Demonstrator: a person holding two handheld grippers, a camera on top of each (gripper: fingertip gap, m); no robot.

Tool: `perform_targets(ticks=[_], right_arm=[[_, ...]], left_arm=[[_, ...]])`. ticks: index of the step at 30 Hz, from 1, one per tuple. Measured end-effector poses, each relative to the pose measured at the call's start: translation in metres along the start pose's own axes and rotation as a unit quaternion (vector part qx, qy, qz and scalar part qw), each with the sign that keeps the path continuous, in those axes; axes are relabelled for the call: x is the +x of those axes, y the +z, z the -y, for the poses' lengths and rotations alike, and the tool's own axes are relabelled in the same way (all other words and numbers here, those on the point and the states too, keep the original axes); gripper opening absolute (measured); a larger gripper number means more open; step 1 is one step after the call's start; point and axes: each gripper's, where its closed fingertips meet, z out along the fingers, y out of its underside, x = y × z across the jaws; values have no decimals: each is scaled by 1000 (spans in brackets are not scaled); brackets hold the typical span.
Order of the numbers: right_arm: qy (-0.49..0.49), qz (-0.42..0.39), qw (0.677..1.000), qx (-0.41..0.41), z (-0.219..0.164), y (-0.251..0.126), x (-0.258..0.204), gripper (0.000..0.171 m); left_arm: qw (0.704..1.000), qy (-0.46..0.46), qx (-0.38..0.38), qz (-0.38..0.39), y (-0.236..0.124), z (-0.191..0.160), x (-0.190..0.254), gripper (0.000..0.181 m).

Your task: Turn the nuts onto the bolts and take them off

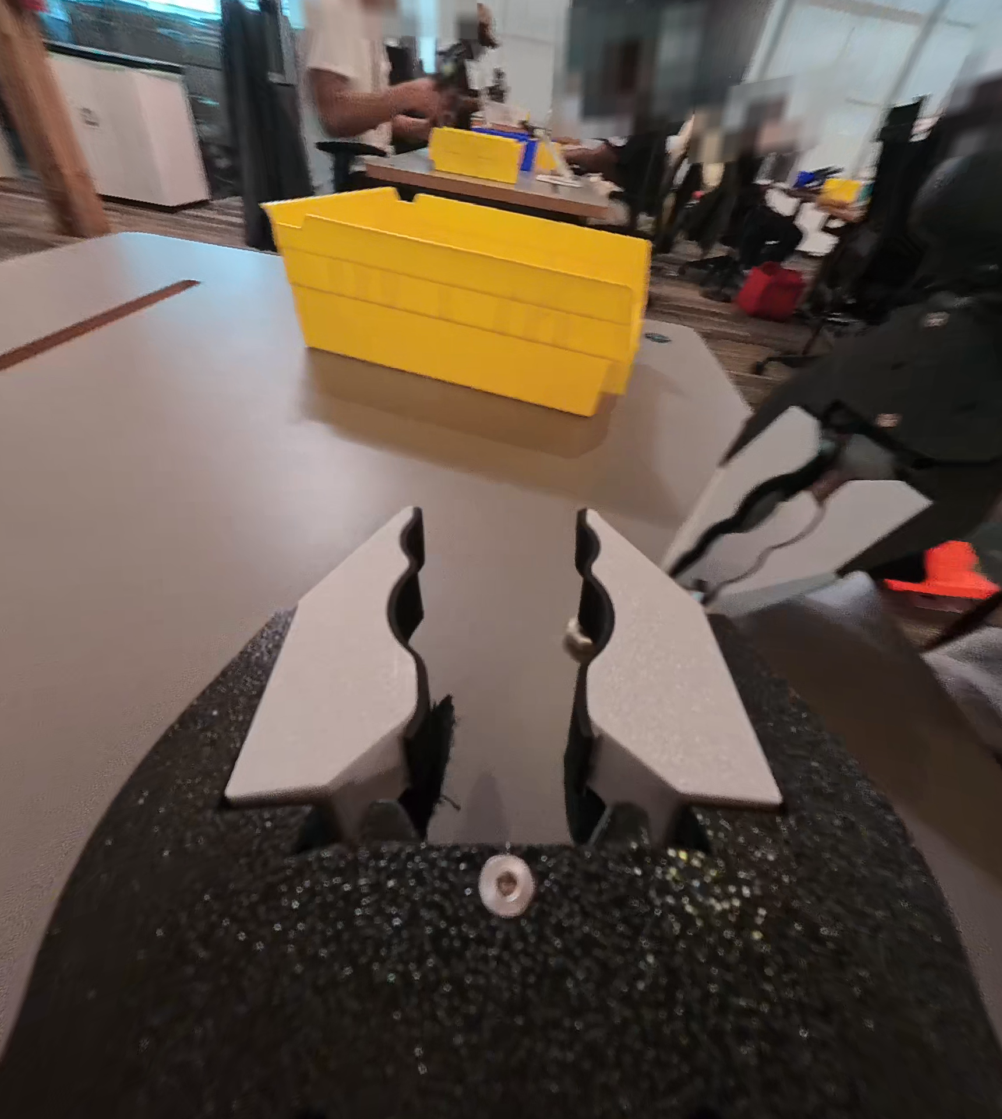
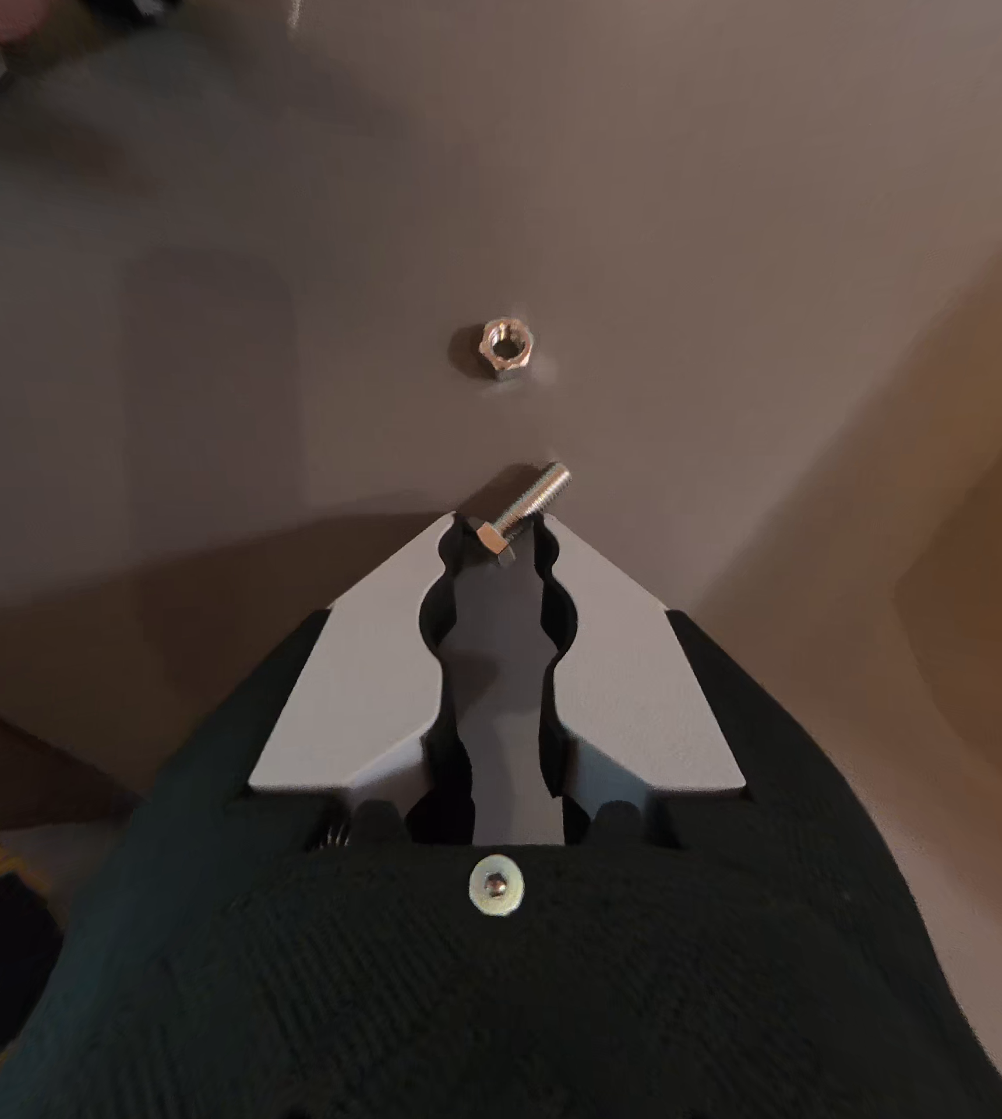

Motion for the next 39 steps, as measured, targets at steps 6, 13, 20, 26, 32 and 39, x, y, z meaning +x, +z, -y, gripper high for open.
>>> perform_targets(ticks=[6,13,20,26,32,39], right_arm=[[-146,-73,968,193,50,-12,17,20],[-370,-179,840,355,94,-37,1,18],[-395,-165,820,381,109,-21,-4,18],[-353,-146,849,365,113,-2,9,29],[-252,-47,918,303,100,17,17,31],[-219,-60,920,318,102,16,26,27]], left_arm=[[992,-31,-18,-119,9,-5,39,37],[978,-110,30,-173,6,10,46,36],[974,-125,73,-175,-5,20,35,7],[998,-48,24,-14,-10,7,-9,7],[991,7,-99,89,-8,-28,-36,7],[981,44,-170,81,3,-51,-29,7]])
